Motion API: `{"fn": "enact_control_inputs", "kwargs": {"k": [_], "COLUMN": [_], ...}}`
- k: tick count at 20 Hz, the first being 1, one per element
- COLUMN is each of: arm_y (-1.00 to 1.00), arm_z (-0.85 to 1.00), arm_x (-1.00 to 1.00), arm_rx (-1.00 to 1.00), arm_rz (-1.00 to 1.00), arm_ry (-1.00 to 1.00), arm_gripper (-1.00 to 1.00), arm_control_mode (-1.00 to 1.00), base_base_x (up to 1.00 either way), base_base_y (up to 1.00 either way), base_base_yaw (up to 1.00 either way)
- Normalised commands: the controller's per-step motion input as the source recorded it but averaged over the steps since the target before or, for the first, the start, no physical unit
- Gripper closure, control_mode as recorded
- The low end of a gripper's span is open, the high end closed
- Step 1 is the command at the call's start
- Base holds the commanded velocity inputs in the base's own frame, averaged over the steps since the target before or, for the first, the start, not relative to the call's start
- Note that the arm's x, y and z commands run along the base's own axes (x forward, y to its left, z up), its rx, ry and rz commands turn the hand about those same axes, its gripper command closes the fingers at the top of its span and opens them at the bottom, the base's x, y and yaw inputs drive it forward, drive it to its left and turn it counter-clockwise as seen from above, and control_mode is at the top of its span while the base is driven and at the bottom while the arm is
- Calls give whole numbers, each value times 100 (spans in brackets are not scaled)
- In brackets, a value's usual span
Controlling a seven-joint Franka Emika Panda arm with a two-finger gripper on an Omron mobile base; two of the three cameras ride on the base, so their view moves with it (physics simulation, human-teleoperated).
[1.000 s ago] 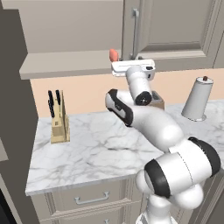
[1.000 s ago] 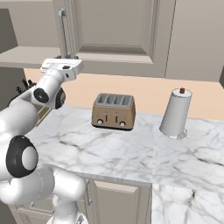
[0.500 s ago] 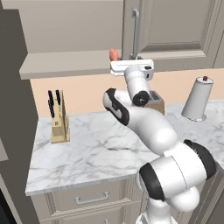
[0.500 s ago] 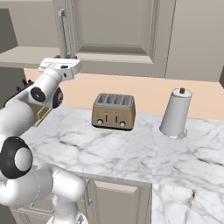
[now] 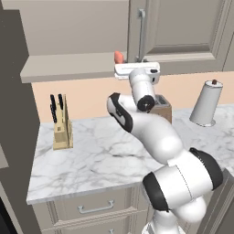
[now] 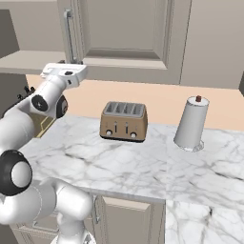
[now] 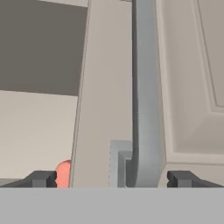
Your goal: Pick up the bar soap and dish brush from the sink, and place them back in the cabinet, and close the cabinet doors.
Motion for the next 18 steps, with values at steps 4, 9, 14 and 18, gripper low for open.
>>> {"fn": "enact_control_inputs", "kwargs": {"k": [4,9,14,18], "arm_y": [0,-2,-4,-4], "arm_z": [2,8,7,3], "arm_x": [-14,-17,-28,-31], "arm_rx": [0,0,0,0], "arm_rz": [0,0,0,0], "arm_ry": [0,0,0,0], "arm_gripper": [-100,-100,-100,-100], "arm_control_mode": [-100,-100,-100,-100], "base_base_x": [0,0,0,0], "base_base_y": [0,0,0,0], "base_base_yaw": [0,0,0,0]}}
